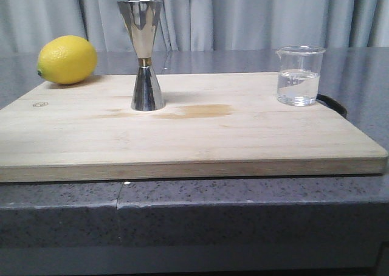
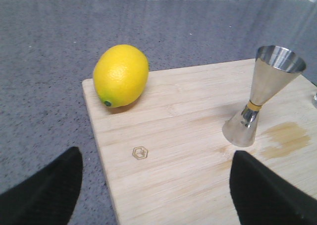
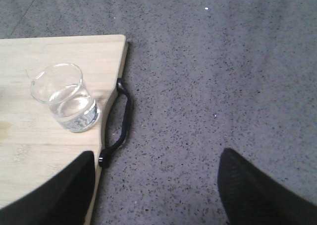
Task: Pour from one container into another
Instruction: 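Reach the left gripper to the silver jigger and grasp its waist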
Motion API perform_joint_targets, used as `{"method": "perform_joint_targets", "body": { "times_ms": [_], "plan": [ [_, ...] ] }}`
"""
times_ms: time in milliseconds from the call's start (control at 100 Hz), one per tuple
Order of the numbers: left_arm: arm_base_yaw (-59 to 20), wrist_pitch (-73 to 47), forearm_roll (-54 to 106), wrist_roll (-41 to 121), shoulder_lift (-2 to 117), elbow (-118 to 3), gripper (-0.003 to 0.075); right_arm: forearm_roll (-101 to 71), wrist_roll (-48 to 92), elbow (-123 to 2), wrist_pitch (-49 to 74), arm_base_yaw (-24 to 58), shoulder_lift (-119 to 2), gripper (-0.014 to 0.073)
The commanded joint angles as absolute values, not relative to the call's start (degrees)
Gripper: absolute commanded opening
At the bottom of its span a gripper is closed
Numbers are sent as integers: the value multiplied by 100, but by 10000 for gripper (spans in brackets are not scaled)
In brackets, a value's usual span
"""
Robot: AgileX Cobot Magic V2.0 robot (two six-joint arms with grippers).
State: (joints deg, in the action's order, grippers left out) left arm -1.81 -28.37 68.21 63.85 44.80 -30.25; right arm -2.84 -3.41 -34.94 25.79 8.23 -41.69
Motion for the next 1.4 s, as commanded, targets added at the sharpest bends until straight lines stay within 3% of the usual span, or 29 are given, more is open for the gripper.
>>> {"method": "perform_joint_targets", "body": {
  "times_ms": [0,220,660,1390],
  "plan": [
    [-182,-2894,8193,7675,4821,-3208,582,-213,-258,-3717,2075,836,-4191,485],
    [-182,-4132,10554,10627,5826,-3199,563,-213,-258,-3717,2075,836,-4191,485],
    [-403,-5810,10554,12283,7733,-3514,563,-213,-258,-3717,1949,836,-4191,485],
    [-1590,-5728,10554,12429,9567,-5345,563,-213,-258,-3717,1876,836,-4191,485]
  ]
}}
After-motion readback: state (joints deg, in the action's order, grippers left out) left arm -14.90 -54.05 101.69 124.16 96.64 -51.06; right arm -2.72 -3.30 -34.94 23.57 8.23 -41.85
